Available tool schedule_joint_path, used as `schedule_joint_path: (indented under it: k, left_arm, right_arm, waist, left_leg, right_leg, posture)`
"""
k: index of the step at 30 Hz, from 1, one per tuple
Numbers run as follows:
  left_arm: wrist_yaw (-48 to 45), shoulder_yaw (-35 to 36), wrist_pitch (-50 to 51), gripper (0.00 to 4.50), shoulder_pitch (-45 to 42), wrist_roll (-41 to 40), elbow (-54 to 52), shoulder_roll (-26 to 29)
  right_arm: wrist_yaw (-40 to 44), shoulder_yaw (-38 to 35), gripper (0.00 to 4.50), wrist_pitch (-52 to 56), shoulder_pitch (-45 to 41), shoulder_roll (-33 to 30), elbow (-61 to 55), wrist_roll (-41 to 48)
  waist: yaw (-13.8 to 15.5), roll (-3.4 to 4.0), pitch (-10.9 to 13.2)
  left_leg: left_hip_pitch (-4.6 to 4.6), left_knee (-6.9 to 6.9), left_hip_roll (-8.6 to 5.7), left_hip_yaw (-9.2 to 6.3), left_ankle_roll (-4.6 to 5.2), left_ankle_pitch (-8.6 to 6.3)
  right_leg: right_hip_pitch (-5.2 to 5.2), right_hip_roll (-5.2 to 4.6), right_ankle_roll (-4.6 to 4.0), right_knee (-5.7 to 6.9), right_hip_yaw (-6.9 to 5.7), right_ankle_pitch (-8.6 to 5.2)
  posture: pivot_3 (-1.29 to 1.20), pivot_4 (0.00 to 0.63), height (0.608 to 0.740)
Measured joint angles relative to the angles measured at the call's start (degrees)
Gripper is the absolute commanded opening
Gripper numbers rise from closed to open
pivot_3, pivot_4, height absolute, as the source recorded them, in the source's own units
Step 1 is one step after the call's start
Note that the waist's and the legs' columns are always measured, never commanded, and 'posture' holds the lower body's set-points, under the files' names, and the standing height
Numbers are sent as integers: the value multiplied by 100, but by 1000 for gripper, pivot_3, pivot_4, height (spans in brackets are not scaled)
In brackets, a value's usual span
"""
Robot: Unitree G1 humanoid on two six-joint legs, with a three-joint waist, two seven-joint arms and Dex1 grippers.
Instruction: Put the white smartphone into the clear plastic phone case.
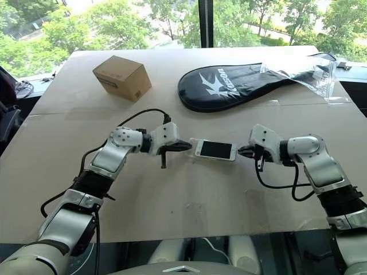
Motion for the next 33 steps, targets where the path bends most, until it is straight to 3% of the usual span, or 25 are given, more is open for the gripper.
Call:
schedule_joint_path:
  k: [19, 33]
  left_arm:
    - [-108, -22, 280, 0, -267, 236, 209, 342]
    - [164, -131, 7, 0, -505, 534, 721, -469]
  right_arm:
    - [-36, -1, 93, 99, 60, -4, -96, -19]
    - [-184, 554, 93, 233, -261, 380, -26, -544]
  waist:
    - [4, 0, 1]
    - [166, 2, -14]
  left_leg:
    - [-5, 0, -1, -2, 0, 0]
    - [12, 17, -14, -17, 2, 1]
  right_leg:
    - [-1, 1, 0, -2, -4, 0]
    - [30, 13, 3, -3, -17, 1]
  posture:
    - [0, 150, 740]
    - [0, 150, 740]
